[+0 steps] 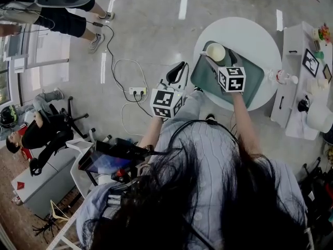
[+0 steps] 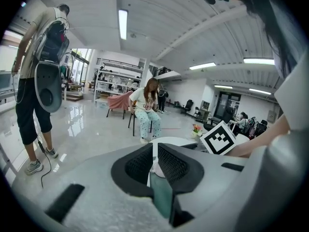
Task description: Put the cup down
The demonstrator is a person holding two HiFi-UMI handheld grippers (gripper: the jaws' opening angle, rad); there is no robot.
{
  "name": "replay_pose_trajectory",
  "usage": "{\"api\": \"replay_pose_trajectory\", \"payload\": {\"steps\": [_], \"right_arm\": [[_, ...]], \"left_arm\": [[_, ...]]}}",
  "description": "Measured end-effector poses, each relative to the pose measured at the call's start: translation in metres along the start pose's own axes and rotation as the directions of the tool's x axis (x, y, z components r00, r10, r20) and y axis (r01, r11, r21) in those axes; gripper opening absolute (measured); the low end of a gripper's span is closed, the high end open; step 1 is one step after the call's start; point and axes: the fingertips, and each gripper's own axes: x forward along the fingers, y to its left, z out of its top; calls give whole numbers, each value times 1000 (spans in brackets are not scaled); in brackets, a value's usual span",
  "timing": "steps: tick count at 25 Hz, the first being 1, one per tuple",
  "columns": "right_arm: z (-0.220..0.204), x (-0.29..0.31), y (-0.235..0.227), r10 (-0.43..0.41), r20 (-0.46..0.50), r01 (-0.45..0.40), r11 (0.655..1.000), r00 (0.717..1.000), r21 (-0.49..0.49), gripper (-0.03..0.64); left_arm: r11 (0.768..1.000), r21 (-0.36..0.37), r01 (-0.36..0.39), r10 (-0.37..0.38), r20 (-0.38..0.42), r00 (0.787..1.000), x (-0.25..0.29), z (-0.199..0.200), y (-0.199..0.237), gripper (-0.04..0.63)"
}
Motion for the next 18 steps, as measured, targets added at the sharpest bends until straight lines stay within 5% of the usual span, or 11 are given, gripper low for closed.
{"api": "replay_pose_trajectory", "payload": {"steps": [8, 18], "right_arm": [[23, -57, 1, 17, 126, -35, 989, 992, 143, 434], [33, -125, 32, 88, 218, -108, 990, 972, 85, 430]], "left_arm": [[999, 20, 34, -34, 17, 999, -1, 5, -25, 44], [996, 53, 77, -80, 56, 995, -11, 7, -77, 43]]}}
